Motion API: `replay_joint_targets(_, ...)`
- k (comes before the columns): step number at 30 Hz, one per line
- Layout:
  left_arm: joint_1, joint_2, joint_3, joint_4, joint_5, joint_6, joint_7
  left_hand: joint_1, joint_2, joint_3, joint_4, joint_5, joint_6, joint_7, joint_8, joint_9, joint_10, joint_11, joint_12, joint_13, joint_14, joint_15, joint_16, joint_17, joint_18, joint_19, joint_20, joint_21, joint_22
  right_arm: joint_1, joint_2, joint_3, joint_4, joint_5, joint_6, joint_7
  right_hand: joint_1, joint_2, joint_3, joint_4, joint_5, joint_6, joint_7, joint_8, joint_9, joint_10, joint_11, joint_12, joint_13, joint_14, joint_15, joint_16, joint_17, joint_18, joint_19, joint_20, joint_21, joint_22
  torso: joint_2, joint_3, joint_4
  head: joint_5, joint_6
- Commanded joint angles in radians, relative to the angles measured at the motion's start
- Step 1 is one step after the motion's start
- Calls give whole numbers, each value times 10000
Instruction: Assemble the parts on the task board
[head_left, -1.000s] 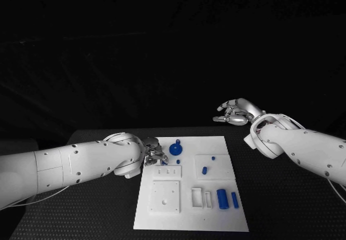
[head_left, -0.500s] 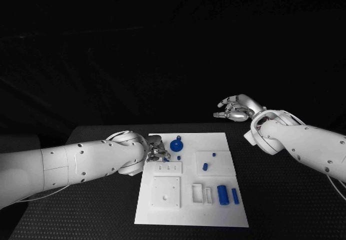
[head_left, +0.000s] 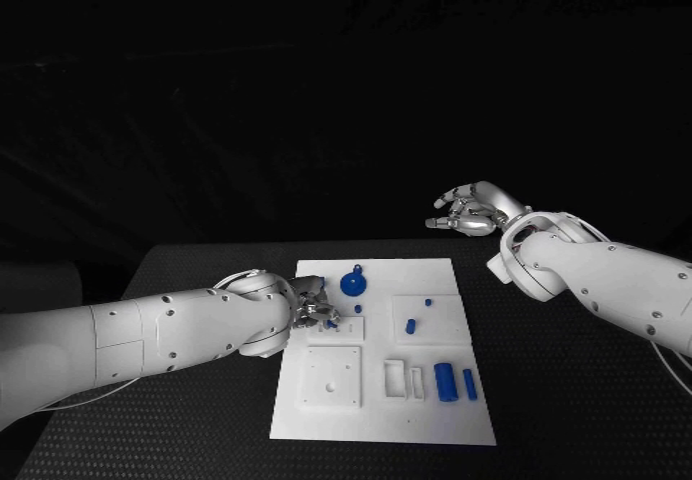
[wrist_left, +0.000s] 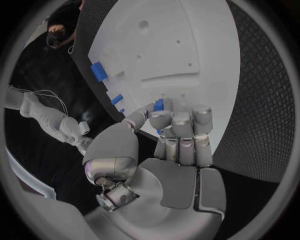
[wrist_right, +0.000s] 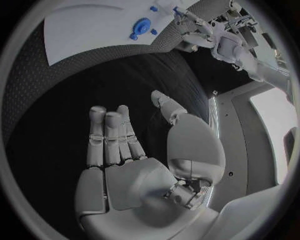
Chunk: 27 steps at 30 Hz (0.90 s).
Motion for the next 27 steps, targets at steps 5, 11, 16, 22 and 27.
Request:
replay_joint_targets(5,-110,31,6,-36,-318,-516,97,-34,125,200,-240,86,1326,-984,60,7,-318,-391,67,-31,475,-584,64,-32,244,-66,-823,89,211,9,16,7,0,-46,179,1,-11,92,-67,-10,69,-22,72,45,15,-73,-13,55,-29,-90,-3,22,-18,297,-47,27,-60,135,3,-10,8,-4,-44)
replay_joint_targets(11,-174,77,6,-53,-370,-676,155,-109,176,204,-250,105,1335,-990,81,9,-314,-396,96,-51,473,-582,104,-55,247,-74,-822,115,209,9,28,7,-1,-46,224,-4,-15,107,-74,-4,83,-23,74,45,14,-77,-11,65,-42,-91,-2,24,-19,297,-47,29,-62,137,-1,-19,-6,0,-65)
replay_joint_targets(16,-202,106,7,-60,-375,-851,242,-125,178,208,-258,110,1342,-993,90,11,-311,-399,106,-56,473,-584,117,-62,250,-73,-823,123,208,9,38,7,-2,-46,225,2,-18,114,-79,-1,90,-25,74,44,14,-79,-11,71,-48,-92,-1,26,-20,297,-47,31,-64,138,-5,-11,-7,-14,-61)
replay_joint_targets(22,-202,128,7,-45,-375,-661,233,-145,175,214,-270,103,1343,-996,98,12,-310,-402,120,-65,471,-586,134,-73,255,-72,-826,136,207,9,59,7,-18,-46,256,-3,-21,125,-87,2,102,-27,75,44,14,-82,-10,82,-60,-93,0,29,-21,297,-47,32,-65,140,4,-8,-8,-16,-67)
replay_joint_targets(27,-222,159,7,-97,-375,-553,234,-156,176,218,-271,94,1339,-996,100,11,-312,-402,124,-71,468,-587,140,-80,257,-74,-826,141,206,9,71,7,-24,-46,275,-1,-24,131,-93,4,108,-29,75,44,14,-84,-9,88,-68,-94,1,31,-22,297,-47,33,-66,141,0,-6,-1,-29,-64)
